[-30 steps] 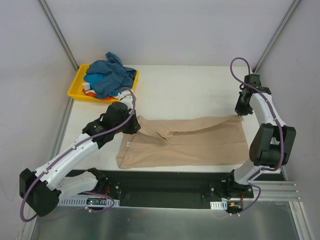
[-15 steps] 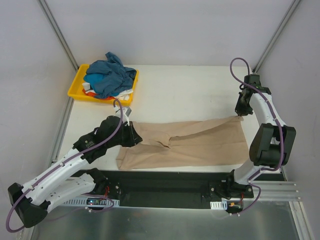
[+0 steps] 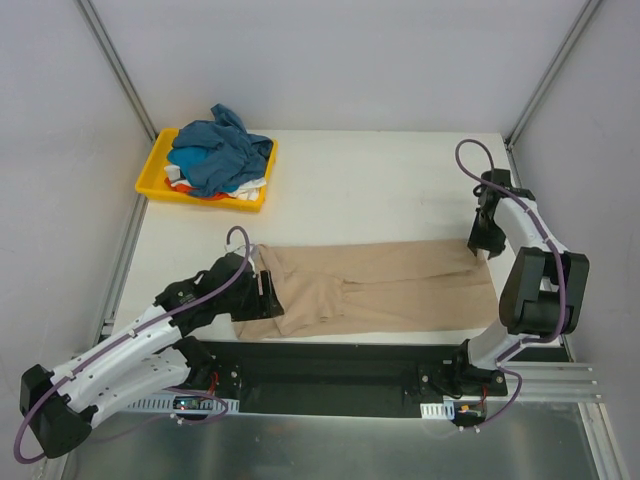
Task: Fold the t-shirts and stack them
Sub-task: Fold the other side of the tshirt into a rectangle
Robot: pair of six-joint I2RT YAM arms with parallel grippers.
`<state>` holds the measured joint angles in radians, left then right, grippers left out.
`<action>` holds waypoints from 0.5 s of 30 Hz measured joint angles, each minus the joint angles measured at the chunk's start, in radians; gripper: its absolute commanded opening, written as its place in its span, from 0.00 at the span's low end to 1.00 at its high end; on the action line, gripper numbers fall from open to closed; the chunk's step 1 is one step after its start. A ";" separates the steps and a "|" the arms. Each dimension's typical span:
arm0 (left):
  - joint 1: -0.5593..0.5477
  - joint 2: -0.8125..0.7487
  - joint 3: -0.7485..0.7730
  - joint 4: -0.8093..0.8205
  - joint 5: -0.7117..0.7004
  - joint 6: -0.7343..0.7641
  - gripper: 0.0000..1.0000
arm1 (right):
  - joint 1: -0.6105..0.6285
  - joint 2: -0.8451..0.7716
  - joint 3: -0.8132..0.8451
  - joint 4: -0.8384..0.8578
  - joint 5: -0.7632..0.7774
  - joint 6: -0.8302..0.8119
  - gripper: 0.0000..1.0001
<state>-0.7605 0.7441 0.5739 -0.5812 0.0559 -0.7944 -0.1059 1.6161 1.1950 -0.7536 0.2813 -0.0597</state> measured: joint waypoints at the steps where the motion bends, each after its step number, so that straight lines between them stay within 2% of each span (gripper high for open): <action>1: 0.000 0.000 -0.003 -0.011 0.005 -0.004 0.75 | 0.000 0.000 -0.020 -0.006 0.013 0.011 0.70; 2: 0.000 0.000 -0.005 -0.018 0.013 -0.006 0.87 | 0.000 0.000 -0.038 -0.015 0.026 0.019 0.86; 3: 0.000 -0.002 -0.005 -0.025 0.019 -0.006 0.99 | 0.000 0.000 -0.052 -0.025 0.039 0.024 0.97; 9: 0.000 -0.012 0.026 -0.063 0.018 0.002 0.99 | 0.000 -0.051 -0.068 -0.058 0.053 0.040 0.97; 12: 0.000 0.041 0.095 -0.068 0.002 0.012 0.99 | 0.000 -0.134 -0.079 -0.033 -0.039 0.043 0.97; 15: 0.000 0.133 0.166 -0.045 -0.016 0.026 0.99 | 0.000 -0.219 -0.119 0.018 -0.226 0.045 0.97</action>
<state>-0.7605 0.8768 0.7395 -0.6262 0.0402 -0.7681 -0.1059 1.3975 1.0760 -0.7361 0.0555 -0.0147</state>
